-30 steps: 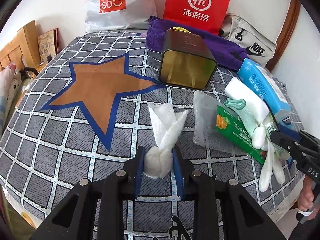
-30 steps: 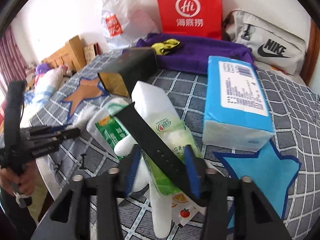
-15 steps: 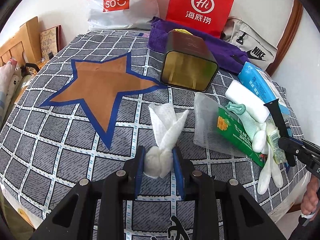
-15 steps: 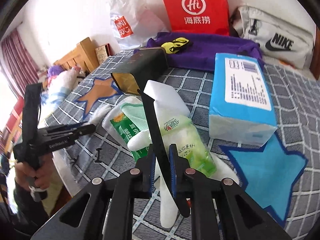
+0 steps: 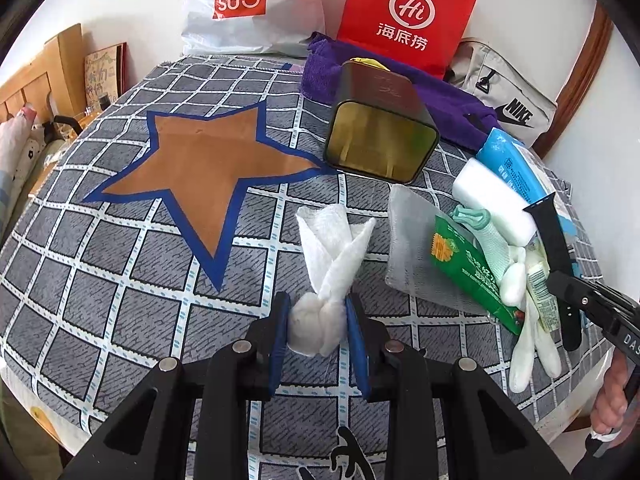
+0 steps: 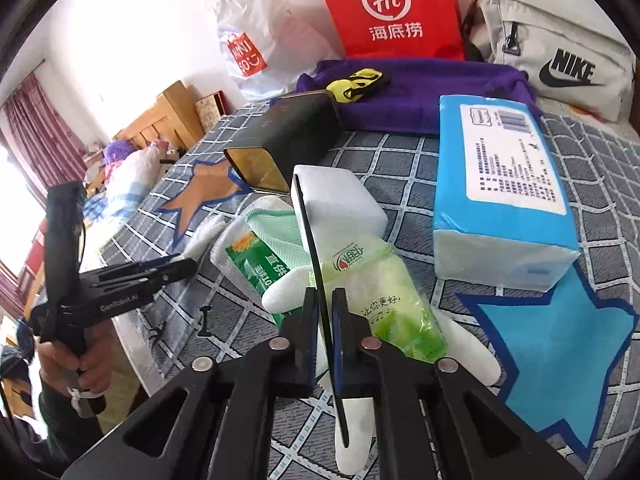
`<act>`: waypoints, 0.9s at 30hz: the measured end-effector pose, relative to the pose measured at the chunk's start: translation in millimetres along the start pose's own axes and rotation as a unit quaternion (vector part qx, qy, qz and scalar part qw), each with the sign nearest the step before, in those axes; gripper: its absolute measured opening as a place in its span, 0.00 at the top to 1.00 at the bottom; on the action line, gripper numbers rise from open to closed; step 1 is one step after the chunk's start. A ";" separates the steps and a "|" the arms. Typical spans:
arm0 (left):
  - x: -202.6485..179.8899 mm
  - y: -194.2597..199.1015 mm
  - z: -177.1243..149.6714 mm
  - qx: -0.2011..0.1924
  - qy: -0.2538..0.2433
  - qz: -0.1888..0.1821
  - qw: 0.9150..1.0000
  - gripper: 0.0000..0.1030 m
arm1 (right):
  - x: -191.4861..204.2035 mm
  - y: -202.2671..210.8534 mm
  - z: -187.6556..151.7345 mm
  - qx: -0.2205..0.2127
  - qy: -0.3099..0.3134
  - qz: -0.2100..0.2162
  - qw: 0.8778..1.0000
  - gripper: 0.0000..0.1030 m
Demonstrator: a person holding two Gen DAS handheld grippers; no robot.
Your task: Organize soft objects
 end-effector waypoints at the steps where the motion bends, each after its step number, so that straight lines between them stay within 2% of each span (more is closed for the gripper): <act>1: 0.8 0.6 -0.9 0.001 0.002 -0.003 1.000 0.75 | 2.1 6.1 -0.4 -0.009 0.003 0.003 1.000 0.96; 4: 2.7 1.9 -2.7 0.002 0.012 -0.009 1.000 0.75 | 3.8 28.5 0.5 -0.038 -0.004 0.018 0.999 0.97; 10: 1.0 2.9 -3.8 0.004 0.017 -0.003 1.000 0.75 | -11.0 64.8 -10.2 -0.066 -0.007 -0.018 0.998 0.97; 12: -0.3 3.1 -4.3 0.004 0.016 -0.001 1.000 0.75 | -24.4 70.8 -18.0 -0.062 -0.019 -0.040 0.997 0.97; 16: -1.8 3.4 -4.4 0.004 0.012 0.005 1.000 0.75 | -56.4 67.6 -41.4 -0.041 -0.032 -0.121 0.991 0.97; 18: -2.0 5.3 -3.7 0.006 0.014 0.005 1.000 0.76 | -69.1 61.7 -50.9 -0.027 -0.046 -0.139 0.989 0.97; 21: -2.6 11.4 -0.2 0.005 0.014 0.009 1.000 0.76 | -85.5 51.5 -60.4 -0.011 -0.060 -0.161 0.985 0.97; 27: -6.4 29.5 14.0 -0.001 0.004 0.016 1.000 0.76 | -91.9 45.6 -62.3 -0.006 -0.073 -0.161 0.984 0.97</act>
Point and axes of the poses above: each gripper's, at about its wrist camera, not at the fingertips, and y roughly against the way its jaws point, x to its left, z to its top, the point moved 4 cm from there along -y, roughly the way its jaws point, and after that the axes turned 5 degrees about -y, right-handed, at the moved point
